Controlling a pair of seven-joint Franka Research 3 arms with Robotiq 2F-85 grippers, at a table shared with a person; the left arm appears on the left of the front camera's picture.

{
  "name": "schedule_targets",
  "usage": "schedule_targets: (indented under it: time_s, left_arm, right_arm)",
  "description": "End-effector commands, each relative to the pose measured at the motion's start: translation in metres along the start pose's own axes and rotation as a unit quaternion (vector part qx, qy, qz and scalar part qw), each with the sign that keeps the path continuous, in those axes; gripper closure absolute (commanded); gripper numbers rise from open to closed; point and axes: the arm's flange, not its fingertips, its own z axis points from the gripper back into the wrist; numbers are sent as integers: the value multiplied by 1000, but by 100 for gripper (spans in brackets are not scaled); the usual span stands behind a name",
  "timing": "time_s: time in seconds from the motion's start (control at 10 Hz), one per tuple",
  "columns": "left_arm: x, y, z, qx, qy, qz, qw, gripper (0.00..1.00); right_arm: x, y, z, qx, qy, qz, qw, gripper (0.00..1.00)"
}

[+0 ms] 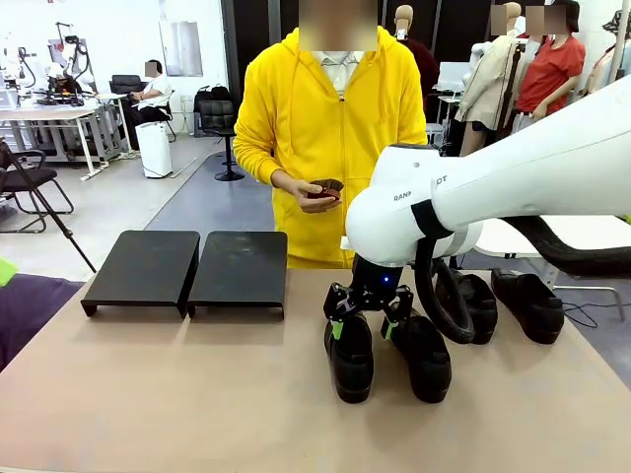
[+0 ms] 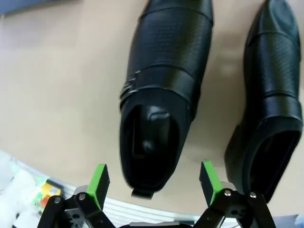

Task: Organize the shoes by placing them on the stand.
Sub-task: Pick up one Shoe and place it in the middle of the table.

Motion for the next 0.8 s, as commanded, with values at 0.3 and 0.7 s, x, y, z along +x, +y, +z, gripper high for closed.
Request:
schedule_targets:
  time_s: [0.3,0.7]
  left_arm:
    - [1,0,1,-9,-1,-7,1000,0]
    - [1,0,1,-9,-1,-7,1000,0]
  right_arm:
    - [8,-6,-22,-20,15,-54,998,0]
    - [11,-9,-27,-25,7,-70,997,9]
